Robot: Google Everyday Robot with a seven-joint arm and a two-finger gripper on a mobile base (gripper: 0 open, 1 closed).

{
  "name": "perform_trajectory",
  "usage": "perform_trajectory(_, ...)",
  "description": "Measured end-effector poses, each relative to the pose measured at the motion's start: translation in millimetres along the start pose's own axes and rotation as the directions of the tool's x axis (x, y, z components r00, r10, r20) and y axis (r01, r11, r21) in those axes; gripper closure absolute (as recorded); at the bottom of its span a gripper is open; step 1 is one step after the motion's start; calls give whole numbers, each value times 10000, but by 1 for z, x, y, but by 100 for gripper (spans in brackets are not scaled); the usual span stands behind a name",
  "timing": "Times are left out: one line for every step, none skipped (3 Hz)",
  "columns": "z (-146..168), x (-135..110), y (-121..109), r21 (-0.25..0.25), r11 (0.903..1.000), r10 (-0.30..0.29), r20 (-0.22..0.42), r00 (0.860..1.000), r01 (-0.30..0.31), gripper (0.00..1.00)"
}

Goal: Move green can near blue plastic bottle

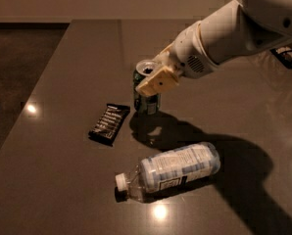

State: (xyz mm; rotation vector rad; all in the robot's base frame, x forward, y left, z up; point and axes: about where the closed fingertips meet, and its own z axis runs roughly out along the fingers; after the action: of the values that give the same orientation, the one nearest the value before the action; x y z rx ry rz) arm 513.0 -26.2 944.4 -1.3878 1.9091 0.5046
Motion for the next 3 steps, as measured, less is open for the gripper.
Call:
perform_trajectory(-17, 25, 20, 12, 10000, 48, -199, 9998, -48, 100)
perform_trajectory(-30, 48, 37, -17, 9999, 117, -438, 9990, -118, 100)
perform_trajectory(-40, 66, 49, -25, 9997, 231, -634, 9977, -233, 100)
